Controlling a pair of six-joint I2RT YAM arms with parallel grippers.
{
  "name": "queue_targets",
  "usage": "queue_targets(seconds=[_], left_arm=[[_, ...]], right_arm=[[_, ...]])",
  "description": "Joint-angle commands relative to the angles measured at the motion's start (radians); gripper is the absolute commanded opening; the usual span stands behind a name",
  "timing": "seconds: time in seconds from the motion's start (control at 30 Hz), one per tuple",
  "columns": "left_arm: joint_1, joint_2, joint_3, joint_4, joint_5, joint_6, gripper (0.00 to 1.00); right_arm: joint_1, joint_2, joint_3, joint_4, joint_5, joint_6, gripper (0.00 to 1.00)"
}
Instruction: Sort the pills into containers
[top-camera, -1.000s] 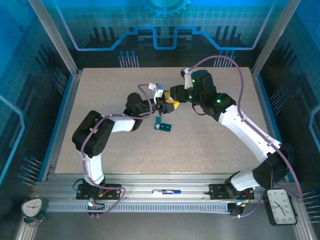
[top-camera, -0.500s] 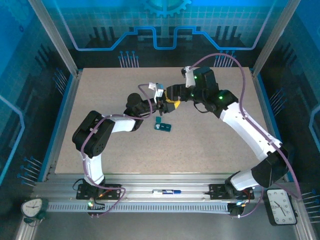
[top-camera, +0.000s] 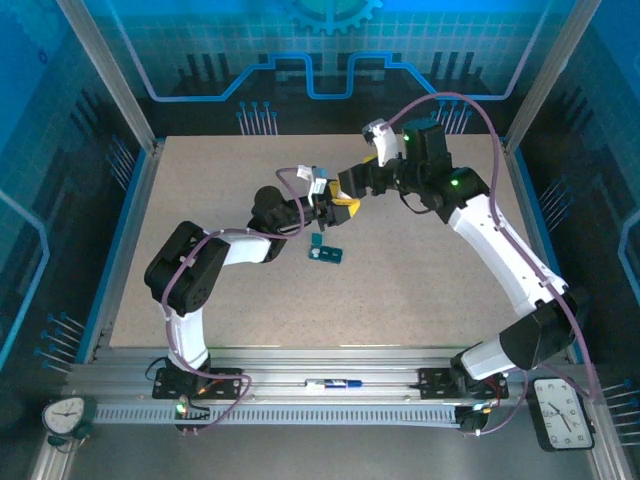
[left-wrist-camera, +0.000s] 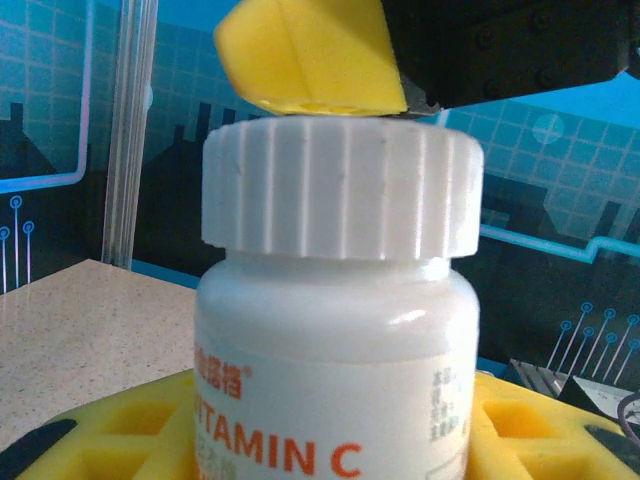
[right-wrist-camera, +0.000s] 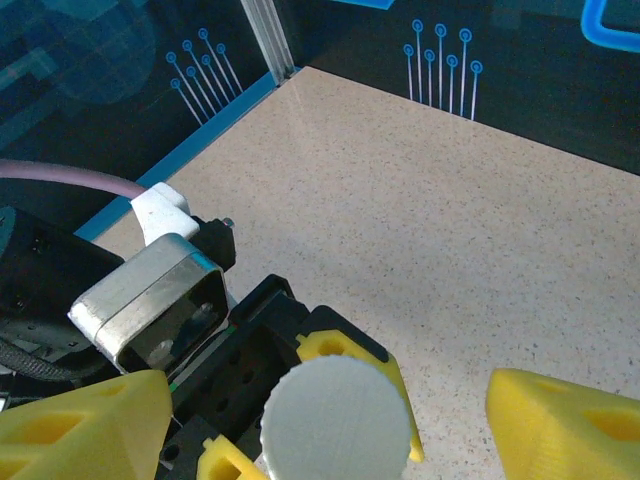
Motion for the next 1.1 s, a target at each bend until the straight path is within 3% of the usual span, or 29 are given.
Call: queue_targets(seconds=[0.0,0.3,0.6,1.07], left_arm=[[-0.004,0.004,0.036,0.045,0.000,0.004,0.00],[-0.004,0.001,0.037,0.046,0.000,0.003,0.00],[-0.004,-0.002,0.036,0.046,-0.001,0.003,0.00],[-0.005,-0.004,0.035,0.051,-0.002,0.000,0.00]], right_arm=[[-0.012,0.028,0.043,-0.035,-0.047,-0.037,0.83],[-0.018,0.074,0.063,-0.054,-0.091,-0.023,0.79],[-0.029,0.083,0.054,-0.057,-0.100,-0.009,0.64],[-0.034,0.094,0.044,-0.056,-0.104,0.003,0.54]])
